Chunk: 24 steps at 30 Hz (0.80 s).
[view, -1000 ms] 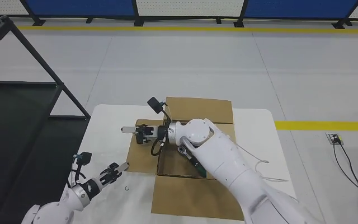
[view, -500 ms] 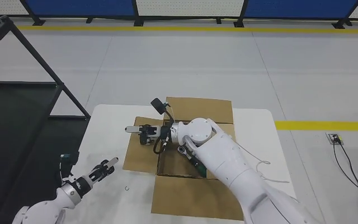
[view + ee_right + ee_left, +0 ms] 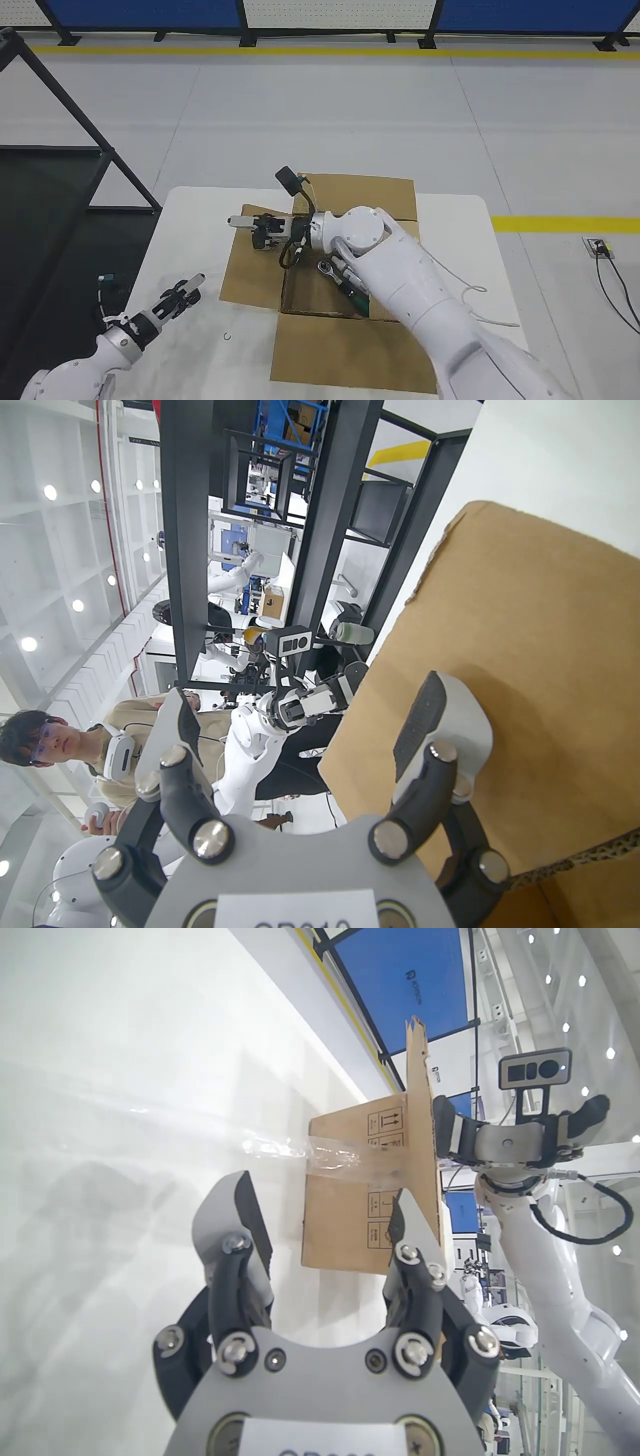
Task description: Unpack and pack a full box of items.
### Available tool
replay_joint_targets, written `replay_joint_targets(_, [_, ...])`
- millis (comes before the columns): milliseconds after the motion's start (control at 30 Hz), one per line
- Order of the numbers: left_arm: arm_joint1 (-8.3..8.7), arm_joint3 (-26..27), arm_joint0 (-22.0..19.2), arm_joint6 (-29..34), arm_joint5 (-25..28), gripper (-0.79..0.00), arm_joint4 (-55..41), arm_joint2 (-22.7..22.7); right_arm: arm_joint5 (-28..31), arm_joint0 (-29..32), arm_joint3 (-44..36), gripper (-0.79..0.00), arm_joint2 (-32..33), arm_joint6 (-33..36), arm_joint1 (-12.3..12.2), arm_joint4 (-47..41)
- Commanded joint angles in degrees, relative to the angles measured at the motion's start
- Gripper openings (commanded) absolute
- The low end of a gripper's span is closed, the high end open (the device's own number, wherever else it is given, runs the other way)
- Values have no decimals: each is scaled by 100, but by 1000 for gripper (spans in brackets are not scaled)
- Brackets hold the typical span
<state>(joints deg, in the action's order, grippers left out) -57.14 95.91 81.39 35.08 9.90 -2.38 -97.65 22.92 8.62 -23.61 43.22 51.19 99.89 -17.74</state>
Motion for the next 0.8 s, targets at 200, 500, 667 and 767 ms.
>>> replay_joint_targets(200, [2, 423, 189, -189, 153, -139, -104, -249, 285, 16, -134, 0, 389, -58, -268, 123])
replay_joint_targets(500, [11, 1086, 458, -289, 136, -52, -135, -606, 403, 442, -872, 0, 1064, 91, -772, 299])
replay_joint_targets(667, [19, 1565, 498, -153, 92, -3, -293, -743, 324, 903, -1567, 0, 1622, 188, -1131, 496])
replay_joint_targets(767, [47, 1937, 346, 110, -28, 0, -342, -830, 253, 1290, -2163, 0, 2076, 288, -1386, 702])
